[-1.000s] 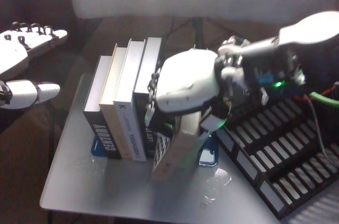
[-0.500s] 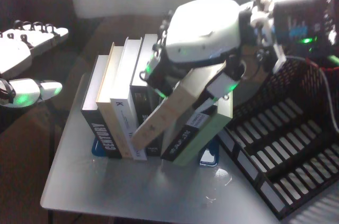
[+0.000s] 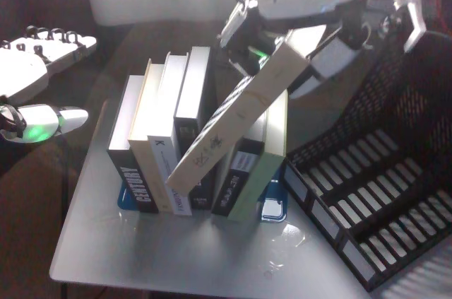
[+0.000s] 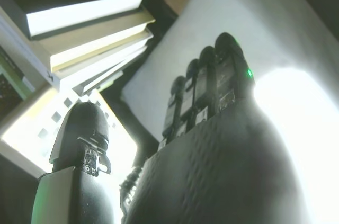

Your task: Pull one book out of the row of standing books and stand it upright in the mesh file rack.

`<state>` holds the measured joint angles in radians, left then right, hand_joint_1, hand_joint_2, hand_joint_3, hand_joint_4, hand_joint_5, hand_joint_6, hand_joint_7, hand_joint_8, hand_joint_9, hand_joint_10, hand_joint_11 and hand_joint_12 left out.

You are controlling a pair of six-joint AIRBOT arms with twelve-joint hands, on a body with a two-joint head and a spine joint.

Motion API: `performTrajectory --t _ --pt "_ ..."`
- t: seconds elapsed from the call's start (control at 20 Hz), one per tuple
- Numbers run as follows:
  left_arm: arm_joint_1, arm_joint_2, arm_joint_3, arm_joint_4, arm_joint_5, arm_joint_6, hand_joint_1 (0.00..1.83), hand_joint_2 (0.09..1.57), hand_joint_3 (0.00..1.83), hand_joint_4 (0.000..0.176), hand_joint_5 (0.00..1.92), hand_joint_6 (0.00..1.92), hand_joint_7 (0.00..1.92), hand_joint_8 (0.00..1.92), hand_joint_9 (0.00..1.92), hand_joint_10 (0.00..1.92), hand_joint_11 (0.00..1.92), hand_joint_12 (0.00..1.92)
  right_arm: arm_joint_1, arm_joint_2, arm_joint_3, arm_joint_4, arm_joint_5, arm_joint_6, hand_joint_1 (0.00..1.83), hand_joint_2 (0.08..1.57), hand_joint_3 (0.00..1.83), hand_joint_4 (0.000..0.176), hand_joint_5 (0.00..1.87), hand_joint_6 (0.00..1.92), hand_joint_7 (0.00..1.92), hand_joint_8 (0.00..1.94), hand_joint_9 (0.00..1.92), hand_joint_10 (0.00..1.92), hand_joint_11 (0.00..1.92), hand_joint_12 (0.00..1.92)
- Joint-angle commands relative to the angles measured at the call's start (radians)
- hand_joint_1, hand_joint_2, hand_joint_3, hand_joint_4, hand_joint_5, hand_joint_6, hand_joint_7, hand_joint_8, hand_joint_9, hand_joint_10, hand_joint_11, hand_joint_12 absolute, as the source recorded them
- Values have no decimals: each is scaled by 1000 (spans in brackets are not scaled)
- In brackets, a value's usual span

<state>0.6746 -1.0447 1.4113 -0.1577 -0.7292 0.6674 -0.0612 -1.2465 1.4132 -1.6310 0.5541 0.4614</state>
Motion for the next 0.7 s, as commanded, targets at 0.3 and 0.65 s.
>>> performTrajectory --t 0.3,0.65 --pt "-14 10 1 -16 -102 0 537 1357 0 9 0 0 0 0 0 0 0 0 96 76 -17 -29 21 67 1317 1180 0 0 794 1179 900 1108 853 1547 570 1879" --pt "-14 11 -2 -16 -101 0 536 1361 0 4 0 0 0 0 0 0 0 0 181 140 -42 -16 -10 33 1208 1209 6 0 727 1314 878 1269 839 1421 440 1878"
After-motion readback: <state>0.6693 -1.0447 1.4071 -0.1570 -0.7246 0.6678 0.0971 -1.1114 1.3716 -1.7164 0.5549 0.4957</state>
